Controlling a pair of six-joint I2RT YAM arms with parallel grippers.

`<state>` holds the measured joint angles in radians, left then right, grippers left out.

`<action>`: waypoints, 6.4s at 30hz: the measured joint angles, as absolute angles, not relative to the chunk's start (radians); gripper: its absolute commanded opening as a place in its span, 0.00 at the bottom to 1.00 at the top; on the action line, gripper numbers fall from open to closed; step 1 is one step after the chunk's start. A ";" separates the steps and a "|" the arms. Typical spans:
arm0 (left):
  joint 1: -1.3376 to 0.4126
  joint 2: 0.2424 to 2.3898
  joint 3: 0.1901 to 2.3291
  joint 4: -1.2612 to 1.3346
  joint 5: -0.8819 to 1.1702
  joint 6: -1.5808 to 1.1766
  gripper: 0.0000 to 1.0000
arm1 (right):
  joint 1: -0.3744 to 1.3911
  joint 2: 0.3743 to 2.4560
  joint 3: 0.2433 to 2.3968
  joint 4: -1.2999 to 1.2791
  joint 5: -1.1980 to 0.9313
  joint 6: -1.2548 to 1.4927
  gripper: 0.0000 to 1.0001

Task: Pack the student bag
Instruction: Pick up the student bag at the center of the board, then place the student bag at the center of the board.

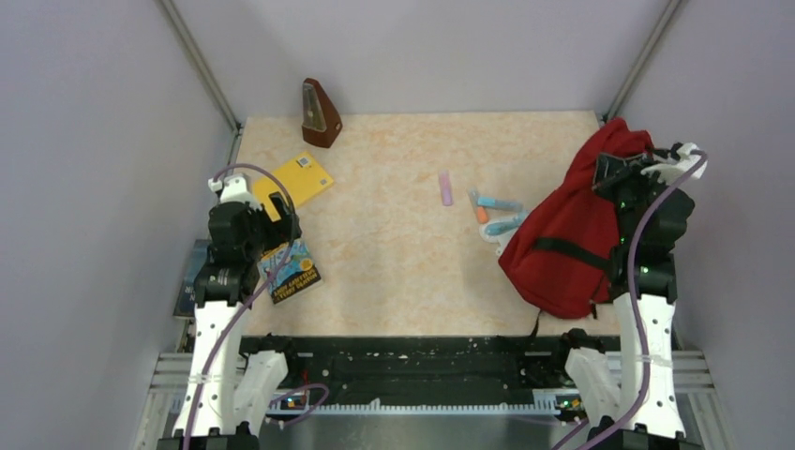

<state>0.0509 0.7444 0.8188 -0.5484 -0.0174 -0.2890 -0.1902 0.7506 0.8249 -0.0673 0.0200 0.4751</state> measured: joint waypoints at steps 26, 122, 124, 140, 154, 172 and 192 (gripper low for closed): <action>-0.003 0.638 0.772 -0.221 0.622 -0.329 0.91 | 0.223 1.053 1.101 0.465 -1.008 0.859 0.00; -0.287 0.795 0.840 -0.358 0.170 -0.157 0.00 | 0.483 0.929 0.844 -0.019 -0.035 0.279 0.92; -0.286 0.796 0.840 -0.373 0.128 -0.155 0.00 | 0.482 0.931 0.846 -0.041 0.059 0.279 0.92; -0.266 0.868 0.853 -0.498 -0.104 -0.155 0.00 | 0.481 0.959 0.657 -0.093 0.157 0.379 0.96; -0.266 0.868 0.853 -0.498 -0.102 -0.154 0.00 | 0.635 1.358 0.627 0.126 -0.001 0.569 0.90; -0.266 0.869 0.853 -0.498 -0.103 -0.153 0.00 | 0.661 1.716 0.847 0.223 0.030 0.582 0.00; -0.278 0.978 0.861 -0.529 -0.083 -0.159 0.02 | 0.704 1.196 0.625 -0.142 0.205 0.594 0.03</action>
<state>-0.2783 0.9775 0.8608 -0.5293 -0.0826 -0.1585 0.7036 1.1961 0.6250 -0.1421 0.2047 0.5941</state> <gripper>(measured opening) 0.046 0.006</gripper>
